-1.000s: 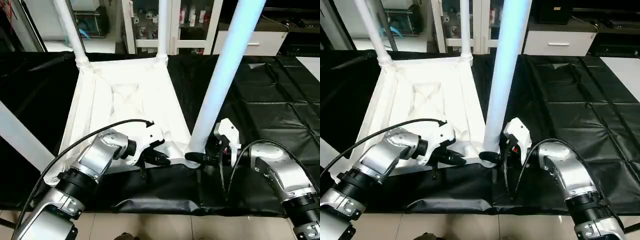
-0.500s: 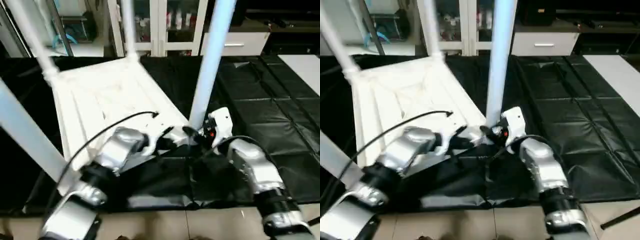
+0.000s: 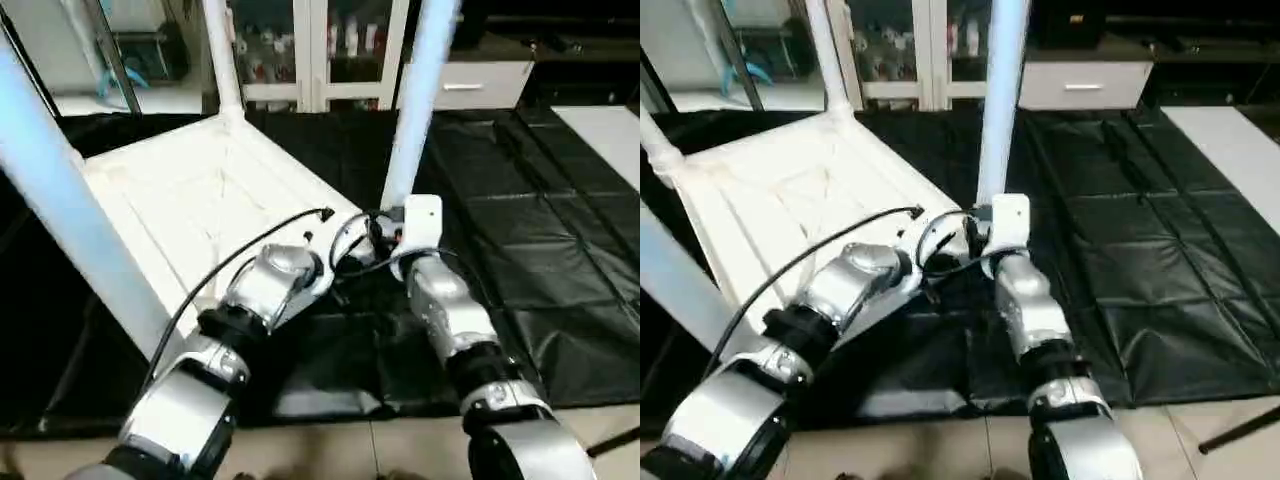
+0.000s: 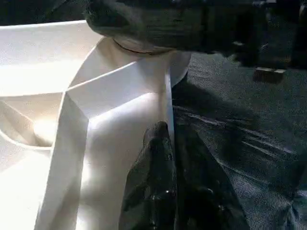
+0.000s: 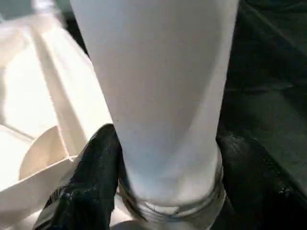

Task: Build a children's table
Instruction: Rotate leg to tighten

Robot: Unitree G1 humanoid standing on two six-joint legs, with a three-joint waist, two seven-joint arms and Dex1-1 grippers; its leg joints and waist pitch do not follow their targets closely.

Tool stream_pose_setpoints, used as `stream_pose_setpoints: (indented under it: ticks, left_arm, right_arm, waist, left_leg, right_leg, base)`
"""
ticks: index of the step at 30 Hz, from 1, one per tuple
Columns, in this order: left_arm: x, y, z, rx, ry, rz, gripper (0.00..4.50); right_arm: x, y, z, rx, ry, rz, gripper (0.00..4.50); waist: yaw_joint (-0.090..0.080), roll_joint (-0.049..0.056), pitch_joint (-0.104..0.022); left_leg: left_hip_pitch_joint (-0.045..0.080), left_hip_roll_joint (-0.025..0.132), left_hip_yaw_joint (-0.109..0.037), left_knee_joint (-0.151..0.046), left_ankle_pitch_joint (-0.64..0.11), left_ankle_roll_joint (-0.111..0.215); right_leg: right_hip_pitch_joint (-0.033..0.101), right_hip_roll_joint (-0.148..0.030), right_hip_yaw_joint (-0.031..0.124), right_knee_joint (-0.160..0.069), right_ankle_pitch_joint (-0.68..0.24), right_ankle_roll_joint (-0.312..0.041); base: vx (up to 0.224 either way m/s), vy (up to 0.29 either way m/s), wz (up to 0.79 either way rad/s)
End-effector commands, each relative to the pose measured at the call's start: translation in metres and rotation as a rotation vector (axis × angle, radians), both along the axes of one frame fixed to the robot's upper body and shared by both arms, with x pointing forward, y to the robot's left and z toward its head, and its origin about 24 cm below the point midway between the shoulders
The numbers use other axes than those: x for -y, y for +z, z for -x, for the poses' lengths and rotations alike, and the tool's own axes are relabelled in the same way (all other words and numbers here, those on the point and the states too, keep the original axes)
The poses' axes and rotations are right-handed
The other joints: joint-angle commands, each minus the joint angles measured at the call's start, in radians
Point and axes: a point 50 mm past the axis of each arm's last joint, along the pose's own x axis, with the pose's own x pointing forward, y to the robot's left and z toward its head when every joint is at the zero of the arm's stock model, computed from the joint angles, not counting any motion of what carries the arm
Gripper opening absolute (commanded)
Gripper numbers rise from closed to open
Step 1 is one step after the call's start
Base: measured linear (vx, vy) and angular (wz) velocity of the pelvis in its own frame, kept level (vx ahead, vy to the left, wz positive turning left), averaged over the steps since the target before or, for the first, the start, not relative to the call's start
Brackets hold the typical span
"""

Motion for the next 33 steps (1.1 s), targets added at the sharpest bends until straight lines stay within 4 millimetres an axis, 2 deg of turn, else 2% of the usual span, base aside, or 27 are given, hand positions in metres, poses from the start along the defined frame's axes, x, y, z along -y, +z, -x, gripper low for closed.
stream_pose_setpoints:
  ticks: [1,2,3,5,6,8,10,12,14,15,16,18,20,23,27,28,30,33]
  left_arm:
    - [-0.006,-0.006,0.003,-0.006,-0.031,-0.021,0.00]
    - [-0.009,-0.006,0.005,-0.014,-0.070,-0.015,0.00]
    - [-0.012,-0.005,0.009,-0.034,-0.133,-0.006,0.00]
    - [-0.014,-0.005,0.011,-0.039,-0.152,-0.006,0.00]
    - [-0.018,-0.005,0.016,-0.065,-0.219,-0.005,0.00]
    - [-0.023,-0.004,0.023,-0.083,-0.313,0.000,0.00]
    - [-0.025,-0.003,0.029,-0.095,-0.389,0.007,0.00]
    - [-0.028,0.000,0.037,-0.136,-0.472,0.018,0.00]
    - [-0.029,0.001,0.039,-0.154,-0.492,0.020,0.00]
    - [-0.029,0.003,0.041,-0.165,-0.511,0.026,0.00]
    - [-0.029,0.003,0.042,-0.165,-0.511,0.026,0.00]
    - [-0.028,0.006,0.043,-0.163,-0.511,0.028,0.00]
    - [-0.028,0.006,0.044,-0.161,-0.510,0.028,0.00]
    - [-0.029,0.006,0.046,-0.163,-0.515,0.029,0.00]
    - [-0.030,0.004,0.049,-0.171,-0.513,0.024,0.00]
    - [-0.031,0.004,0.049,-0.172,-0.512,0.022,0.00]
    - [-0.032,0.003,0.050,-0.176,-0.514,0.015,0.00]
    - [-0.033,0.003,0.050,-0.178,-0.513,0.009,0.00]
  right_arm:
    - [-0.014,0.013,0.001,0.072,0.094,-0.060,3.34]
    - [-0.008,0.016,0.003,0.097,0.126,-0.050,3.34]
    - [0.002,0.020,0.008,0.119,0.170,-0.037,3.38]
    - [0.005,0.021,0.009,0.124,0.188,-0.037,3.47]
    - [0.015,0.025,0.016,0.138,0.282,-0.035,3.64]
    - [0.025,0.030,0.028,0.134,0.424,-0.040,3.78]
    - [0.032,0.032,0.037,0.116,0.538,-0.041,3.88]
    - [0.046,0.027,0.052,0.074,0.698,0.062,4.14]
    - [0.052,0.024,0.056,0.052,0.741,0.093,4.14]
    - [0.057,0.022,0.060,0.029,0.781,0.109,4.14]
    - [0.057,0.022,0.061,0.024,0.792,0.110,4.14]
    - [0.061,0.018,0.067,-0.040,0.892,0.128,4.14]
    - [0.062,0.017,0.066,-0.046,0.898,0.136,4.14]
    - [0.062,0.017,0.063,-0.053,0.893,0.149,4.14]
    - [0.059,0.016,0.060,-0.055,0.896,0.142,4.14]
    - [0.059,0.016,0.059,-0.055,0.899,0.143,4.14]
    - [0.060,0.016,0.059,-0.059,0.910,0.150,4.14]
    - [0.061,0.015,0.060,-0.067,0.921,0.146,3.84]
  waist:
    - [0.009,0.003,-0.068]
    - [0.009,0.006,-0.068]
    - [0.012,0.003,-0.067]
    - [0.011,0.007,-0.067]
    - [0.013,0.017,-0.065]
    - [0.016,0.014,-0.063]
    - [0.030,0.024,-0.063]
    - [0.036,0.022,-0.061]
    - [0.040,0.023,-0.058]
    - [0.041,0.002,-0.059]
    - [0.047,0.011,-0.058]
    - [0.050,-0.005,-0.057]
    - [0.053,0.001,-0.057]
    - [0.054,-0.007,-0.058]
    - [0.059,-0.002,-0.061]
    - [0.059,0.001,-0.062]
    - [0.059,0.000,-0.063]
    - [0.058,-0.002,-0.061]
  left_leg:
    - [0.016,0.041,-0.023,-0.074,-0.186,0.071]
    - [0.016,0.041,-0.023,-0.074,-0.177,0.074]
    - [0.016,0.043,-0.023,-0.075,-0.171,0.086]
    - [0.015,0.044,-0.022,-0.074,-0.157,0.100]
    - [0.020,0.045,-0.023,-0.075,-0.177,0.100]
    - [0.021,0.047,-0.021,-0.076,-0.187,0.097]
    - [0.024,0.051,-0.022,-0.078,-0.188,0.095]
    - [0.025,0.053,-0.021,-0.079,-0.198,0.085]
    - [0.028,0.054,-0.019,-0.082,-0.221,0.071]
    - [0.024,0.053,-0.019,-0.082,-0.218,0.066]
    - [0.025,0.054,-0.019,-0.082,-0.218,0.064]
    - [0.020,0.054,-0.019,-0.080,-0.197,0.075]
    - [0.020,0.053,-0.019,-0.078,-0.180,0.080]
    - [0.018,0.052,-0.019,-0.077,-0.164,0.084]
    - [0.020,0.052,-0.018,-0.072,-0.113,0.103]
    - [0.020,0.052,-0.018,-0.071,-0.111,0.104]
    - [0.020,0.051,-0.018,-0.071,-0.108,0.105]
    - [0.018,0.050,-0.018,-0.071,-0.126,0.102]
  right_leg:
    - [0.051,-0.049,0.026,-0.066,-0.053,-0.262]
    - [0.051,-0.048,0.025,-0.064,-0.040,-0.267]
    - [0.056,-0.046,0.023,-0.065,-0.024,-0.270]
    - [0.053,-0.047,0.024,-0.061,-0.013,-0.278]
    - [0.055,-0.047,0.023,-0.064,-0.039,-0.281]
    - [0.053,-0.045,0.025,-0.067,-0.062,-0.278]
    - [0.052,-0.044,0.026,-0.065,-0.055,-0.275]
    - [0.051,-0.043,0.026,-0.065,-0.055,-0.277]
    - [0.047,-0.046,0.029,-0.068,-0.092,-0.276]
    - [0.051,-0.048,0.029,-0.069,-0.113,-0.274]
    - [0.048,-0.052,0.031,-0.070,-0.137,-0.269]
    - [0.050,-0.053,0.031,-0.068,-0.149,-0.264]
    - [0.046,-0.053,0.032,-0.070,-0.155,-0.259]
    - [0.046,-0.053,0.031,-0.069,-0.156,-0.254]
    - [0.044,-0.051,0.030,-0.061,-0.103,-0.264]
    - [0.044,-0.051,0.030,-0.061,-0.098,-0.265]
    - [0.046,-0.050,0.029,-0.059,-0.086,-0.269]
    - [0.048,-0.051,0.029,-0.062,-0.104,-0.266]
  base:
    - [0.000,0.000,0.00]
    - [0.000,0.000,0.00]
    - [0.000,0.000,0.00]
    - [0.000,0.000,0.00]
    - [0.000,0.000,0.00]
    - [0.000,0.000,0.00]
    - [0.000,0.000,0.00]
    - [0.000,0.000,0.00]
    - [0.000,0.000,0.00]
    - [0.000,0.000,0.00]
    - [0.000,0.000,0.00]
    - [0.000,0.000,0.00]
    - [0.000,0.000,0.00]
    - [0.000,0.000,0.00]
    - [0.000,0.000,0.00]
    - [0.000,0.000,0.00]
    - [0.000,0.000,0.00]
    - [0.000,0.000,0.00]
